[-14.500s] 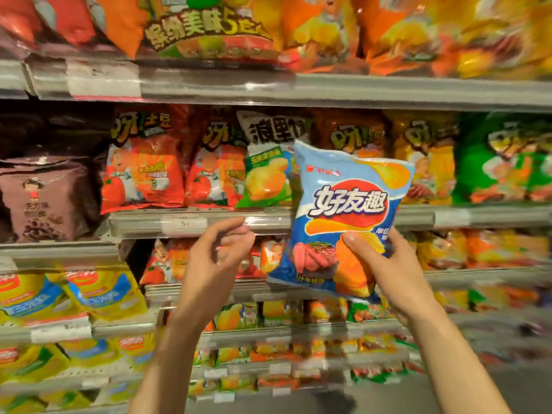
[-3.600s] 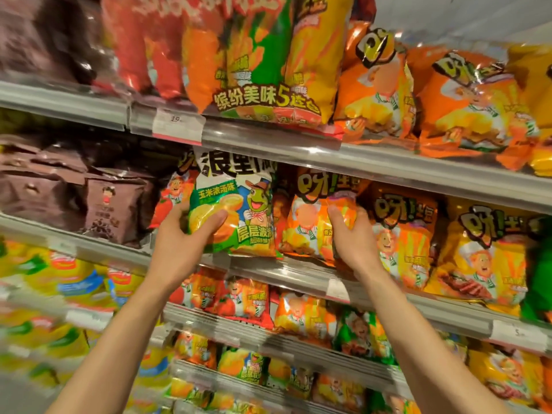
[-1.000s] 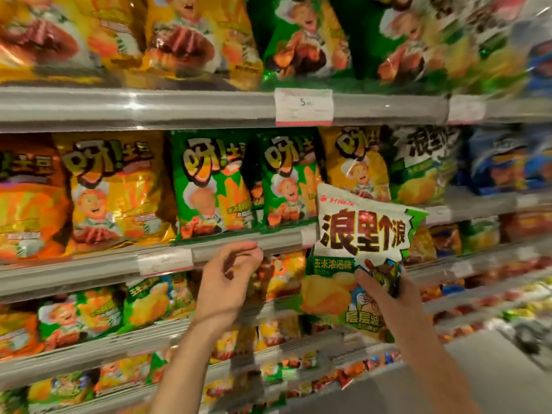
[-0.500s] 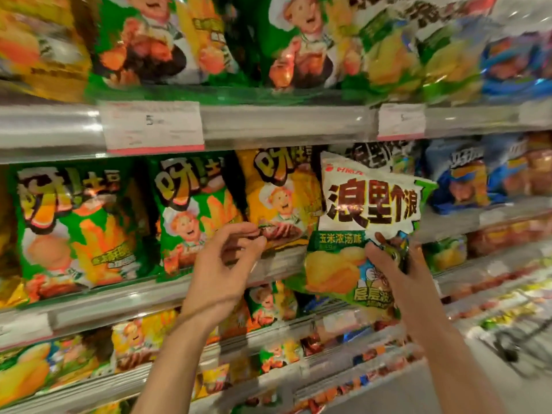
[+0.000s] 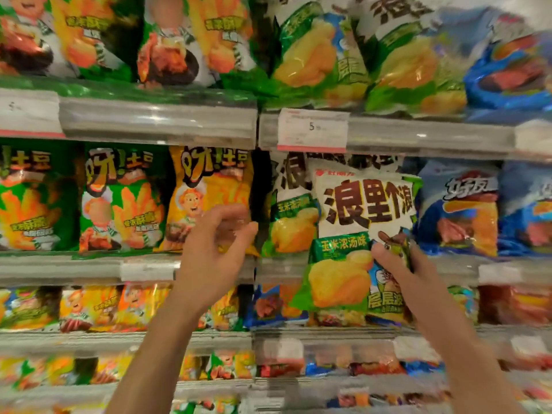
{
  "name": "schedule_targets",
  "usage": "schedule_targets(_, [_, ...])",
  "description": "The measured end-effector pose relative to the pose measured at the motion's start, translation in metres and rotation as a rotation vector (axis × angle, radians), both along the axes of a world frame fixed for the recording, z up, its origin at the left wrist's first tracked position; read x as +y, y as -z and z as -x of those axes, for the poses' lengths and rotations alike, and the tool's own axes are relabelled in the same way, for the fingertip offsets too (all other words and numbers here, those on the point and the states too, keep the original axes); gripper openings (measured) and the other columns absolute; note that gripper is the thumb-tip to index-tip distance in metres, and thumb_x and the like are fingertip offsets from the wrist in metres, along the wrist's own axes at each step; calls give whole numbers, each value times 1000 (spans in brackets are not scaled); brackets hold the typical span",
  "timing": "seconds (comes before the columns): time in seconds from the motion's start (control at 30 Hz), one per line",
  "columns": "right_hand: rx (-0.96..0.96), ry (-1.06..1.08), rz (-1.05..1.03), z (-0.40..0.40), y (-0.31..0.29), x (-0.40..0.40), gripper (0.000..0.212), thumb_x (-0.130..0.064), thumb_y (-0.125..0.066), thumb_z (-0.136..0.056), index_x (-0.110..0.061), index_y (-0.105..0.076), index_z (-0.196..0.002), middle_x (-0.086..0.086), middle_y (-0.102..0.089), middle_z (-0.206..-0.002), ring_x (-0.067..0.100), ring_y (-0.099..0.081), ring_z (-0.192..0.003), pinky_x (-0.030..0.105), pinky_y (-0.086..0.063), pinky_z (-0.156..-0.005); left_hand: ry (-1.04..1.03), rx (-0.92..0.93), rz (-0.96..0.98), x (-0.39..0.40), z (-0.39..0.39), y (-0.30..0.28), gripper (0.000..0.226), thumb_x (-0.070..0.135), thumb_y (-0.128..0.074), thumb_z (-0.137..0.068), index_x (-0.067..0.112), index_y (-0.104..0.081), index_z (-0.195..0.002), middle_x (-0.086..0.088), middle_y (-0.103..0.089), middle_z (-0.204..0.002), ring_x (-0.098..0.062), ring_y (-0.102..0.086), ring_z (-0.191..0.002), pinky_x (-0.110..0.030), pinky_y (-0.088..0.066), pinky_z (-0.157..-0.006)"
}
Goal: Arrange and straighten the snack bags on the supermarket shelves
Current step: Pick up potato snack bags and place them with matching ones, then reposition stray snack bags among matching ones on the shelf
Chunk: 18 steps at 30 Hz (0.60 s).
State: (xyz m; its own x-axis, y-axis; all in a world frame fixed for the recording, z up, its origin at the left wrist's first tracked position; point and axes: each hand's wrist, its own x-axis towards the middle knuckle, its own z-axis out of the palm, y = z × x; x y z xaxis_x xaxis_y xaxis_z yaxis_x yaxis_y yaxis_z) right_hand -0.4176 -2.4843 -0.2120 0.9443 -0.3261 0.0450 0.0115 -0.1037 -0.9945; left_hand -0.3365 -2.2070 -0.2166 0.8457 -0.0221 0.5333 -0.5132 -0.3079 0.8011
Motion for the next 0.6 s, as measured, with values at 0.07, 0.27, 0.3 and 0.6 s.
schedule_targets(0.07, [-5, 3, -7, -8, -3, -25, 51, -58, -72, -67, -39, -64, -114, -3, -79, -96, 19, -77, -87, 40, -59, -81, -12, -2, -82, -24, -5, 1, 42, 47, -65, -92, 34, -58, -131, 10, -60, -127, -2, -59, -115, -32, -52, -98])
schedule_targets(0.27, [-73, 23, 22, -42, -21, -73, 47, -56, -73, -76, -42, -58, -118, -13, -76, -107, 5, -74, -88, 32, -56, -80, -148, 4, -333, -76, -17, -6, 83, 65, -59, -91, 31, -25, -159, 0, -39, -156, -19, -44, -140, -38, -41, -110])
schedule_targets(0.3, [-87, 26, 55, -47, -22, -78, 46, -54, -70, -83, -41, -56, -124, -15, -72, -114, 2, -72, -91, 27, -52, -81, -156, 9, -360, -82, -19, -7, 85, 63, -60, -91, 29, -22, -160, -1, -37, -158, -20, -43, -141, -36, -41, -107])
schedule_targets(0.6, [-206, 70, 337, -88, -10, -109, 53, -46, -54, -101, -27, -37, -147, -24, -54, -115, 6, -47, -120, 23, -31, -99, -170, -9, -290, -99, -25, 5, 93, 54, -69, -90, 24, -17, -162, -1, -35, -157, -16, -39, -141, -29, -36, -104])
